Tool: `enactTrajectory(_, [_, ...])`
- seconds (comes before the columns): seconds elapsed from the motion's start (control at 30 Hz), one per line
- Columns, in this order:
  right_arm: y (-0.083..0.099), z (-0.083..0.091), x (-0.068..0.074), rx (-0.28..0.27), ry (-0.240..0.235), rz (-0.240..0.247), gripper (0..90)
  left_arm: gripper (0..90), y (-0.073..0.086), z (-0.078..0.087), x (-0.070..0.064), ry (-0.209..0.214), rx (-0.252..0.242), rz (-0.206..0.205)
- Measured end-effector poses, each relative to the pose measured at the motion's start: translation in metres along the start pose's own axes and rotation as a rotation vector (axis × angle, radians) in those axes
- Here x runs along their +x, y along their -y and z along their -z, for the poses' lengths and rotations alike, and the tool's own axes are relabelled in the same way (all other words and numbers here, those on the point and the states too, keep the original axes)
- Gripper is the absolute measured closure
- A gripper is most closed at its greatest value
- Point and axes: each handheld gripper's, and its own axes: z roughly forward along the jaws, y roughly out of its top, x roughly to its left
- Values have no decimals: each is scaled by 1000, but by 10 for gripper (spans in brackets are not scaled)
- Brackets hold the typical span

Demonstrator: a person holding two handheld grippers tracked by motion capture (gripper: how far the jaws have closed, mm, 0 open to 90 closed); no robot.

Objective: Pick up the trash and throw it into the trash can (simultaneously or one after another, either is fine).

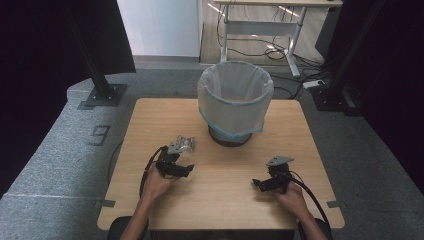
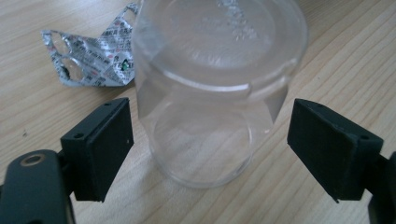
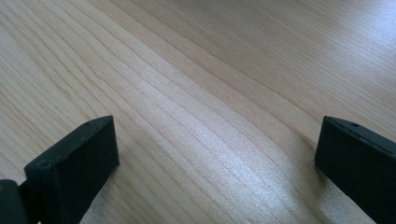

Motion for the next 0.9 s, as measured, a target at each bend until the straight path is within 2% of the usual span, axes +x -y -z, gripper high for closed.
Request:
enactTrajectory(0.2, [0, 0, 0, 0, -1, 1, 0, 290, 0, -1, 0, 1, -1, -9])
enactTrajectory(0.3, [0, 0, 0, 0, -1, 1, 0, 302, 0, -1, 0, 5, -4, -10])
enactTrajectory(0.37, [0, 0, 0, 0, -1, 2, 0, 354, 0, -1, -1, 6, -3, -17])
enactTrajectory(0.47, [0, 0, 0, 0, -1, 2, 0, 367, -1, 0, -2, 6, -4, -25])
enactTrajectory(0.9, [0, 0, 0, 0, -3, 4, 0, 363, -10, 10, -2, 23, -14, -13])
